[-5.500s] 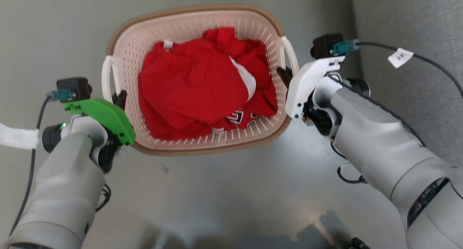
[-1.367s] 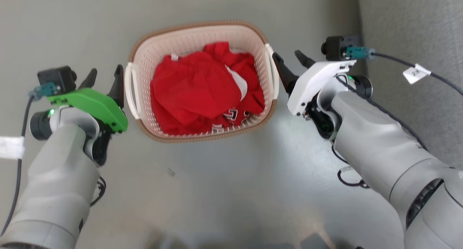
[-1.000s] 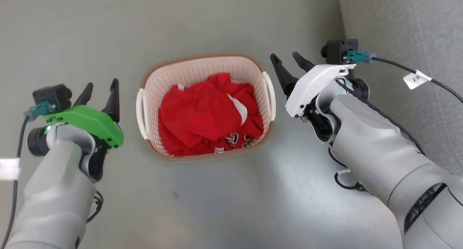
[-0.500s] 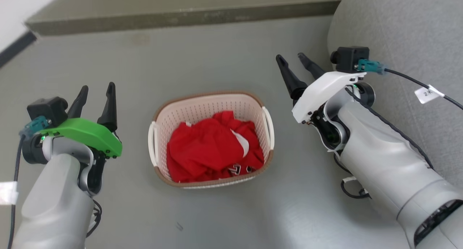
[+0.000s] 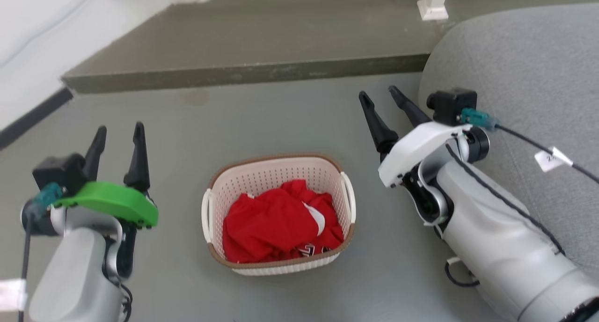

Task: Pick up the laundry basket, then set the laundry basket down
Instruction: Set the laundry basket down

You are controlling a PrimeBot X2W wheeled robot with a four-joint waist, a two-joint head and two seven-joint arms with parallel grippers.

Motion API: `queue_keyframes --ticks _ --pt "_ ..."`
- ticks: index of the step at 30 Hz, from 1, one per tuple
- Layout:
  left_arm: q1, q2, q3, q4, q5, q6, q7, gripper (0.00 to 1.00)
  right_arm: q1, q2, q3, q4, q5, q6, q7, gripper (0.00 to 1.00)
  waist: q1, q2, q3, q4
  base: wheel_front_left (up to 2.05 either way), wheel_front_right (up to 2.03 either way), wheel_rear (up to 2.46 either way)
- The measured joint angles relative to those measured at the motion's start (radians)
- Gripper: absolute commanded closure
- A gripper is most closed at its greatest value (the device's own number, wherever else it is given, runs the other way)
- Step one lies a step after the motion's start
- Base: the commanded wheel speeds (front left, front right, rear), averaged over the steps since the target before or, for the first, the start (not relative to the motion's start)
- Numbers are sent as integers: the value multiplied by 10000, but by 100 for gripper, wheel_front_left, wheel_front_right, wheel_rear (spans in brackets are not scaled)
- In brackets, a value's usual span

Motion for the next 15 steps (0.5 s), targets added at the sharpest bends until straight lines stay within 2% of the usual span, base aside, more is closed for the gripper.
queue_keyframes --ticks 15 --pt "1662 -337 656 -1475 610 433 0 0 1998 -399 -1358 -1574 -1254 -573 -2 0 0 0 -783 -167 0 0 0"
